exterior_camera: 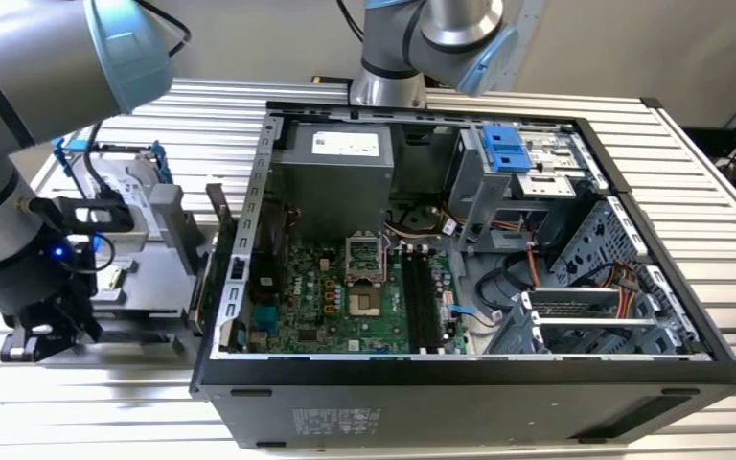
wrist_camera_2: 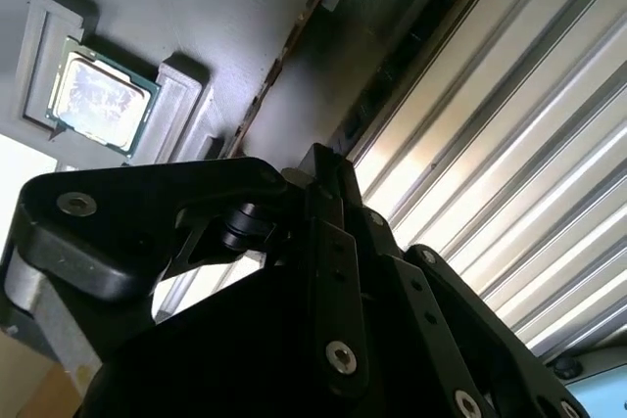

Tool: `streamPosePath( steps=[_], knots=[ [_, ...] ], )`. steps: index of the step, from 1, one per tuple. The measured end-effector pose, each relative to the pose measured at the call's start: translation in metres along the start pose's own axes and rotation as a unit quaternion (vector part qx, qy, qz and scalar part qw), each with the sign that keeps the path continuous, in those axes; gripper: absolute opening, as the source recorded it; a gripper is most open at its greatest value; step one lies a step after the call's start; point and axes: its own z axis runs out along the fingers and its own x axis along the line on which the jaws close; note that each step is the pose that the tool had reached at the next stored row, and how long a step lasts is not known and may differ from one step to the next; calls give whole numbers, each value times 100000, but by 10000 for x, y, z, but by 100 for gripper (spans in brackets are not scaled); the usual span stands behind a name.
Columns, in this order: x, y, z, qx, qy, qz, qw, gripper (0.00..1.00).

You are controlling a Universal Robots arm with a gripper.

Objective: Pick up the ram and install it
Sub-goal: 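Pick up the ram and move it above insertion slot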

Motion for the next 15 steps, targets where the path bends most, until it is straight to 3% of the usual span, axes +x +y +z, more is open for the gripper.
streamPosePath(
  steps=[15],
  knots=[
    [-4, 5, -199, 1, 2, 0, 100000, 0]
  ],
)
